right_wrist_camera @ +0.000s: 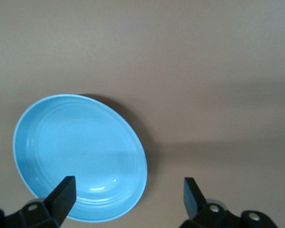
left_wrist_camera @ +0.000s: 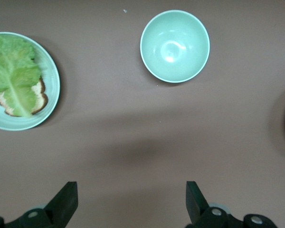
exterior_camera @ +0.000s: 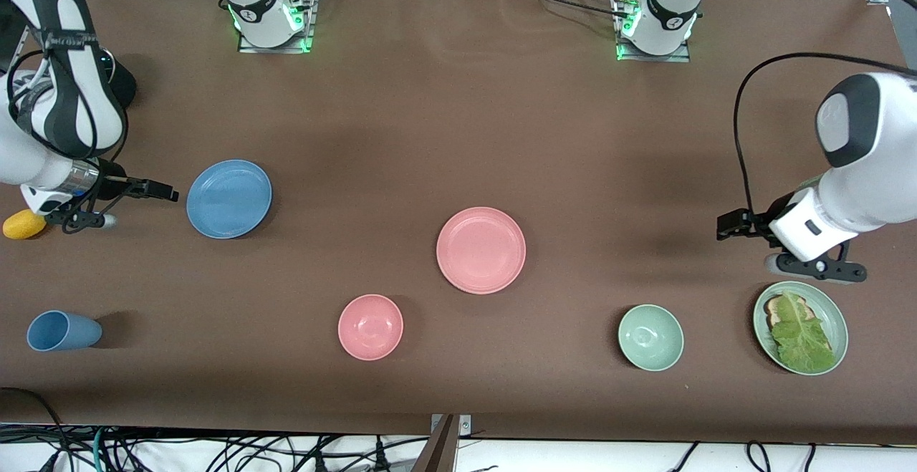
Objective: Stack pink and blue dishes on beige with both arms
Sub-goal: 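Lower the right gripper to the blue plate rim and close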
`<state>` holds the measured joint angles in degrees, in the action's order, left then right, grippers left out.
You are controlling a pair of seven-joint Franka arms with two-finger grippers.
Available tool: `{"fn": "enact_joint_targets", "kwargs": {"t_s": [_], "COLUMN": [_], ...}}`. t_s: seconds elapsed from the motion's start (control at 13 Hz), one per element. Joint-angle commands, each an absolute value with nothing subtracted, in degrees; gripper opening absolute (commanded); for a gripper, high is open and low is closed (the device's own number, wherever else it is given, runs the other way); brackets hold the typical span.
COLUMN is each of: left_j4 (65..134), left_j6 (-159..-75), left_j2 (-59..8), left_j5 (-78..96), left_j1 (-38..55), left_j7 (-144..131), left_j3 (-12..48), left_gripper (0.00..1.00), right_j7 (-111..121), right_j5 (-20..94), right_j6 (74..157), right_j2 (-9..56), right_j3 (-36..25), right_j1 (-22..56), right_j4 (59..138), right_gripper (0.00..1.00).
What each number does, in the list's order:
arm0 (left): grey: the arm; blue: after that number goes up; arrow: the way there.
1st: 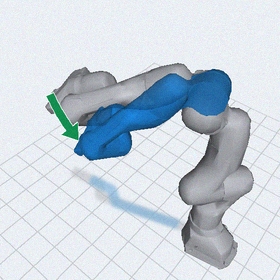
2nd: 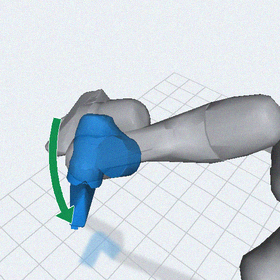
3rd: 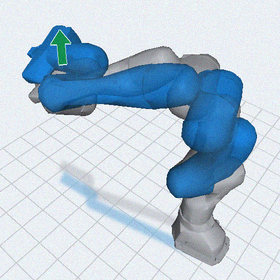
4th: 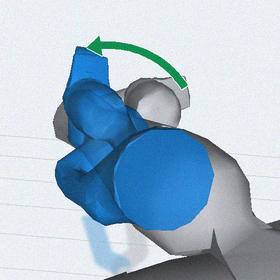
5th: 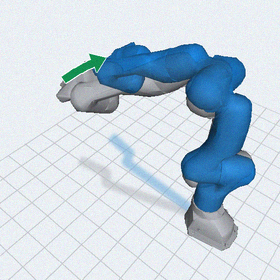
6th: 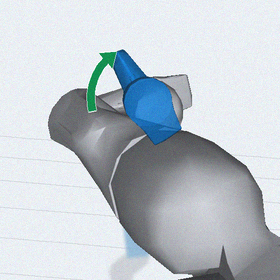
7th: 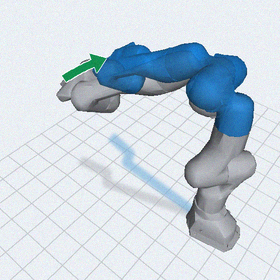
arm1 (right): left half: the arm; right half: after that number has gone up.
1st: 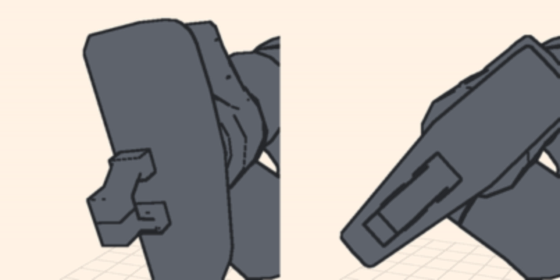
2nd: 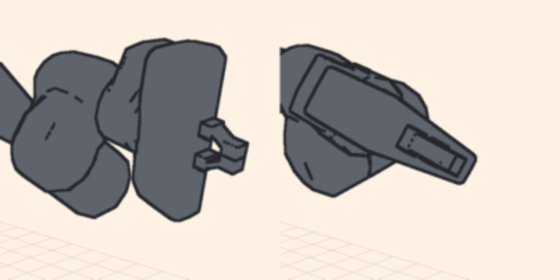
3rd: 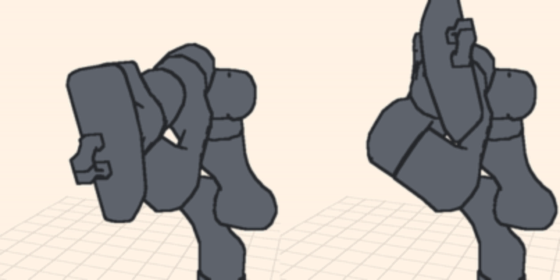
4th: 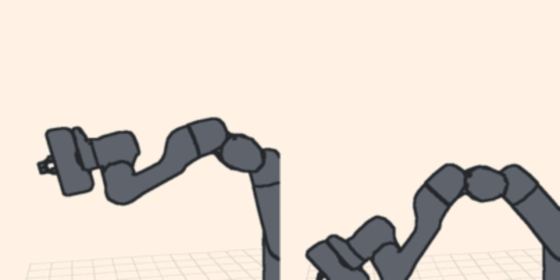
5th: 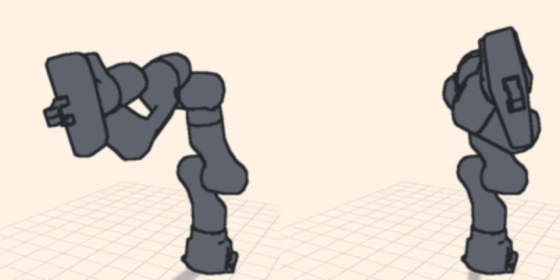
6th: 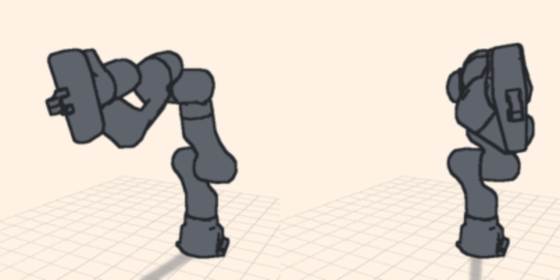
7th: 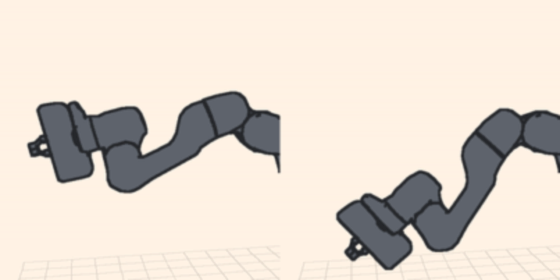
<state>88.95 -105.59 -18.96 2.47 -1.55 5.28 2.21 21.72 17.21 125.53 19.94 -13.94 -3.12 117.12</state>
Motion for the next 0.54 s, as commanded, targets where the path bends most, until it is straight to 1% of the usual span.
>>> {"fn": "enact_joint_targets", "kwargs": {"t_s": [0.0, 0.23, 0.38, 0.46], "left_j4": [89.56, 89.12, 88.68, 88.77], "left_j6": [-101.17, -100.29, -100.2, -100.2], "left_j2": [-14.69, -12.57, -11.26, -10.29], "left_j5": [4.4, 3.43, 1.6, 1.15], "left_j1": [-0.79, -0.79, -0.88, -0.88], "left_j7": [1.87, 0.53, 1.05, 0.97], "left_j3": [0.79, 0.44, 0.18, 0.26], "left_gripper": [1.0, 1.0, 1.0, 1.0], "right_j7": [30.47, 32.96, 34.7, 35.85], "right_j5": [24.85, 26.54, 26.54, 26.63], "right_j6": [126.82, 127.09, 127.18, 127.09], "right_j2": [23.19, 25.66, 26.88, 27.85], "right_j3": [-13.71, -13.45, -13.1, -13.1], "right_j1": [-4.92, -5.63, -5.54, -5.71], "right_j4": [116.9, 116.81, 116.37, 115.41], "right_gripper": [1.0, 0.99, 0.91, 0.89]}}
